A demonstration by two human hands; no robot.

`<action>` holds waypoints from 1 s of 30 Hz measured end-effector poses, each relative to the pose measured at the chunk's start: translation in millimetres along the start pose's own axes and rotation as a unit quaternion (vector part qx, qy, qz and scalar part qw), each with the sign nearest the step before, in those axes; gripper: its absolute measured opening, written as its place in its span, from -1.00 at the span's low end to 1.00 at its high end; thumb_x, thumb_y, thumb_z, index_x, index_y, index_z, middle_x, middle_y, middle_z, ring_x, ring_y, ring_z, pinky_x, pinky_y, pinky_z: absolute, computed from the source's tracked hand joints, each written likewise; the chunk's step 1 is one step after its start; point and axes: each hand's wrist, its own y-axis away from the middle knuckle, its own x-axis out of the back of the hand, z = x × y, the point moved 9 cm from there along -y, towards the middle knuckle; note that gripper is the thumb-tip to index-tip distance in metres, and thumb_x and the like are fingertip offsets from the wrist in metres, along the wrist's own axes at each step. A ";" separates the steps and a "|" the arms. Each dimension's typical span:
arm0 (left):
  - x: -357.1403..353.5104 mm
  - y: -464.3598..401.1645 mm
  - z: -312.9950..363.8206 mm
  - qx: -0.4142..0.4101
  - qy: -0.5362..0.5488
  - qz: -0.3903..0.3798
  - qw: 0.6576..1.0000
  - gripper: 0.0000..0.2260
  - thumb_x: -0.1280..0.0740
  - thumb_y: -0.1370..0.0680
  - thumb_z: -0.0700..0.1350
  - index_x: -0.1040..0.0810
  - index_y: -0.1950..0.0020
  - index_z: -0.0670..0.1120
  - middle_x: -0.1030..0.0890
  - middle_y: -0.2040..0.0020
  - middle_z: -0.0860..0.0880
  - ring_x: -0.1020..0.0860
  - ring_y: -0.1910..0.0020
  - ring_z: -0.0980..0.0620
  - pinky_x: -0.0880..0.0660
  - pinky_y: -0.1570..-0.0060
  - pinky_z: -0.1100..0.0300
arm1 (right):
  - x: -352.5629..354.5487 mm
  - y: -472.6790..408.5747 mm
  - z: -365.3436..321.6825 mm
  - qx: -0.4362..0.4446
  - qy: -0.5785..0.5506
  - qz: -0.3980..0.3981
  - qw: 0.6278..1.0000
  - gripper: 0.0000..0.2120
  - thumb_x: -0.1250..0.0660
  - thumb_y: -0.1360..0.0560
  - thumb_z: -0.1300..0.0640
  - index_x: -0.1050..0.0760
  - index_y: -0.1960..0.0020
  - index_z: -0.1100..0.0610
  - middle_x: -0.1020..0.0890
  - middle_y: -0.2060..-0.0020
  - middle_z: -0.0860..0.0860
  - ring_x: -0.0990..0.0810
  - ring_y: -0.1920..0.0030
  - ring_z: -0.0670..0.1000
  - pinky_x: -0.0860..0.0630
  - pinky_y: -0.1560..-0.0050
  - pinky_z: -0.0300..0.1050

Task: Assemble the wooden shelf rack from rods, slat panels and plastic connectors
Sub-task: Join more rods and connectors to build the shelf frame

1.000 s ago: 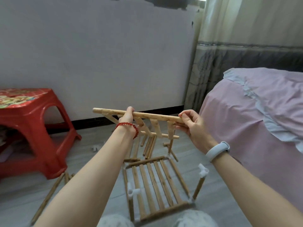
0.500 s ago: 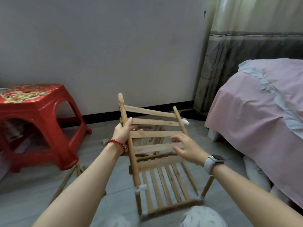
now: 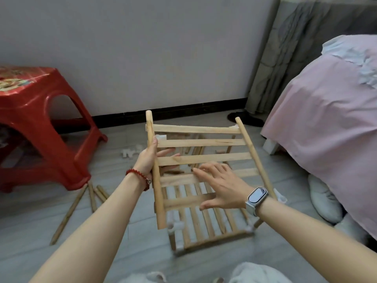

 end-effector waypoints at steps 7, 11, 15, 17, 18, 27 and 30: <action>4.8 -24.4 -23.0 0.036 0.071 -0.008 0.997 -0.53 -0.12 -0.57 0.15 -0.23 -0.37 -0.09 -0.59 -0.15 -0.22 -0.63 0.00 -0.19 -0.58 0.13 -0.19 | -21.4 -14.2 14.2 0.015 0.017 -0.009 1.000 -0.08 -0.22 -0.35 -0.38 0.02 -0.52 0.03 -0.40 -0.23 0.06 -0.38 -0.17 0.06 -0.36 -0.17 0.02; 4.0 -33.8 -20.4 0.025 0.018 0.007 1.000 -0.53 -0.13 -0.57 0.17 -0.34 -0.34 -0.12 -0.61 -0.14 -0.11 -0.64 0.00 -0.12 -0.60 0.12 -0.07 | -26.8 -21.3 25.8 0.004 0.019 0.006 1.000 -0.14 -0.27 -0.22 -0.23 -0.08 -0.43 0.03 -0.47 -0.01 0.05 -0.42 0.03 0.04 -0.41 0.08 -0.04; 29.7 -34.1 -25.7 0.033 -0.103 0.082 0.991 -0.61 -0.11 -0.62 0.09 -0.43 -0.27 -0.16 -0.57 -0.11 -0.11 -0.60 0.01 -0.06 -0.59 0.07 0.05 | -37.7 -27.2 35.1 -0.028 0.043 -0.004 0.999 -0.13 -0.33 -0.30 -0.17 -0.06 -0.51 0.01 -0.39 -0.13 0.03 -0.33 -0.09 0.02 -0.27 -0.06 -0.04; 44.4 -26.2 -43.5 0.079 -0.180 0.088 0.977 -0.64 -0.11 -0.63 0.04 -0.40 -0.29 -0.18 -0.54 -0.07 -0.08 -0.57 0.02 -0.05 -0.53 -0.05 0.03 | -45.7 -25.5 45.5 -0.071 0.044 -0.026 0.996 -0.12 -0.32 -0.35 -0.18 0.02 -0.53 -0.01 -0.34 -0.19 0.02 -0.30 -0.16 0.03 -0.20 -0.13 -0.04; 50.9 -19.7 -54.6 0.103 -0.221 0.083 0.966 -0.64 -0.10 -0.63 0.03 -0.38 -0.31 -0.17 -0.53 -0.07 -0.07 -0.55 0.02 -0.05 -0.50 -0.08 0.03 | -49.4 -23.4 50.7 -0.091 0.045 -0.033 0.994 -0.13 -0.31 -0.37 -0.19 0.05 -0.53 -0.02 -0.33 -0.20 0.02 -0.29 -0.17 0.03 -0.19 -0.14 -0.04; 58.0 39.0 -148.6 0.298 -0.452 -0.103 0.834 -0.34 -0.28 -0.48 0.24 -0.28 -0.41 -0.16 -0.50 -0.14 -0.05 -0.54 -0.06 0.04 -0.59 0.01 0.05 | -83.5 -14.6 63.9 -0.188 -0.010 -0.060 0.980 -0.20 -0.27 -0.40 -0.19 0.01 -0.51 -0.03 -0.34 -0.17 0.05 -0.31 -0.14 0.05 -0.24 -0.15 0.01; 56.0 35.7 -158.5 0.286 -0.389 -0.072 0.873 -0.48 -0.31 -0.53 0.06 -0.29 -0.32 -0.24 -0.50 -0.04 -0.09 -0.57 -0.06 -0.05 -0.58 -0.01 -0.01 | -86.5 -14.2 56.4 -0.179 -0.004 -0.063 0.982 -0.20 -0.27 -0.40 -0.18 0.01 -0.51 -0.02 -0.34 -0.17 0.07 -0.31 -0.15 0.06 -0.25 -0.17 0.02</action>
